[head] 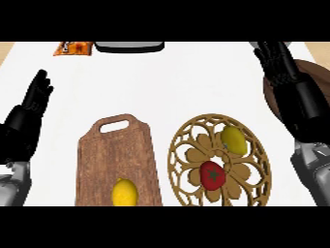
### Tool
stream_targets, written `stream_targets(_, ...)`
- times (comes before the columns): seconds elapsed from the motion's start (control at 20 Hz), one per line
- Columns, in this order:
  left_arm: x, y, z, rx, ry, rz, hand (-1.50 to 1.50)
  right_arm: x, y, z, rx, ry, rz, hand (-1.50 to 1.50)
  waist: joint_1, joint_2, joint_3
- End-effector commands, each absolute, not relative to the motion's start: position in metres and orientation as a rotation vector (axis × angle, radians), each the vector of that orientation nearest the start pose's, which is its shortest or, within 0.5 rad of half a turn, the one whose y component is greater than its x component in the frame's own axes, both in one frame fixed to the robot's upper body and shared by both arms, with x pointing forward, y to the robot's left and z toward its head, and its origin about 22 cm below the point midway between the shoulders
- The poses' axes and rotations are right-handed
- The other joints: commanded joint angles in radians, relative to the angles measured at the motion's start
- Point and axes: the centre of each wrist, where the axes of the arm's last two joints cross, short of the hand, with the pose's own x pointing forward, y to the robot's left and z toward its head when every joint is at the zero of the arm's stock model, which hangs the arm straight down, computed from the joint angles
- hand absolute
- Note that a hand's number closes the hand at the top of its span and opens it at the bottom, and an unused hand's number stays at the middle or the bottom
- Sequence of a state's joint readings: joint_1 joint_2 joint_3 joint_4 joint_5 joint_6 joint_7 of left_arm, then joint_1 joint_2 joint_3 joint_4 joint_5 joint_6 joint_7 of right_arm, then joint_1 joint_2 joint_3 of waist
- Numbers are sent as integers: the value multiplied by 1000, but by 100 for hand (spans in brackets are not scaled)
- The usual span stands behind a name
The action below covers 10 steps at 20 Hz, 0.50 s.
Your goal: Pick the tomato from the placemat and place it in the bowl
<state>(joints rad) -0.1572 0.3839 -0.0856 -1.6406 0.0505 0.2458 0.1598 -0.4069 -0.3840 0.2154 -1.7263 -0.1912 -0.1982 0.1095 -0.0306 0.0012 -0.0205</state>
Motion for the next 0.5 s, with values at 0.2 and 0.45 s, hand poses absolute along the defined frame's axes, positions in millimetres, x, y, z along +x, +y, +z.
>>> stream_targets(0.2,287,279,104,277,-1800,-52,0,238,-92,134,805,-1807,623,-150,86,2,19)
stream_targets(0.45,277,320,88,318,-1777,37,0,196,-105,89,266,-2088,607,-150,2,-13,19)
